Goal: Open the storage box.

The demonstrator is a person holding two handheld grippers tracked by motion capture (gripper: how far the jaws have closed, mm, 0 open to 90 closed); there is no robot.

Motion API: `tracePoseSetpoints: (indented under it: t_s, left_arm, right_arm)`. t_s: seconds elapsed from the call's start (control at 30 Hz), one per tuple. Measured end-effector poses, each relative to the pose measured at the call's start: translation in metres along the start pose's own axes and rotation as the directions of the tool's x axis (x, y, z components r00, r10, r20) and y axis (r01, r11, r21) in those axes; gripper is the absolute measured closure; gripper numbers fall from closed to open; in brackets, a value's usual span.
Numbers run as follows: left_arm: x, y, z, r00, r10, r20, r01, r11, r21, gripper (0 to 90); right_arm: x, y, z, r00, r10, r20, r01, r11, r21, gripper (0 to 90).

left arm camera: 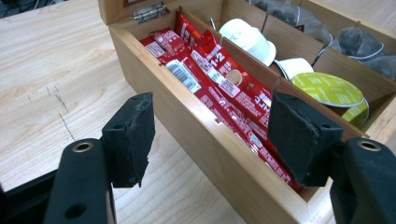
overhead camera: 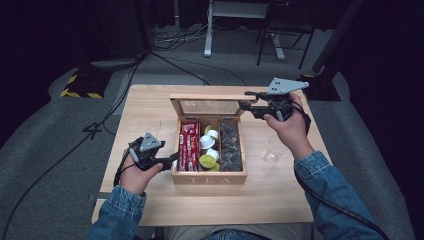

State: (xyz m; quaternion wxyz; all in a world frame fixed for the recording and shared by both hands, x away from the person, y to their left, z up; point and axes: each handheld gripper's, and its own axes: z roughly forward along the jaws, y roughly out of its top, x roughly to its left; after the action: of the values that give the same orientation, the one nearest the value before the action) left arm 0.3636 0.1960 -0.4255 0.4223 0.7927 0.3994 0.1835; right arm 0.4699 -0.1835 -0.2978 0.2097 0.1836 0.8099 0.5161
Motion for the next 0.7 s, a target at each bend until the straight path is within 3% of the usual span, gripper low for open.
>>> tracePoseSetpoints:
  t_s: [0.7]
  left_arm:
    - [0.005,-0.026,-0.027,0.9984,-0.039,-0.041,0.039,0.9992,-0.002,32.1]
  right_arm:
    - [-0.038,0.017,0.024,0.9964,0.05,0.069,-0.047,0.998,-0.043,54.6]
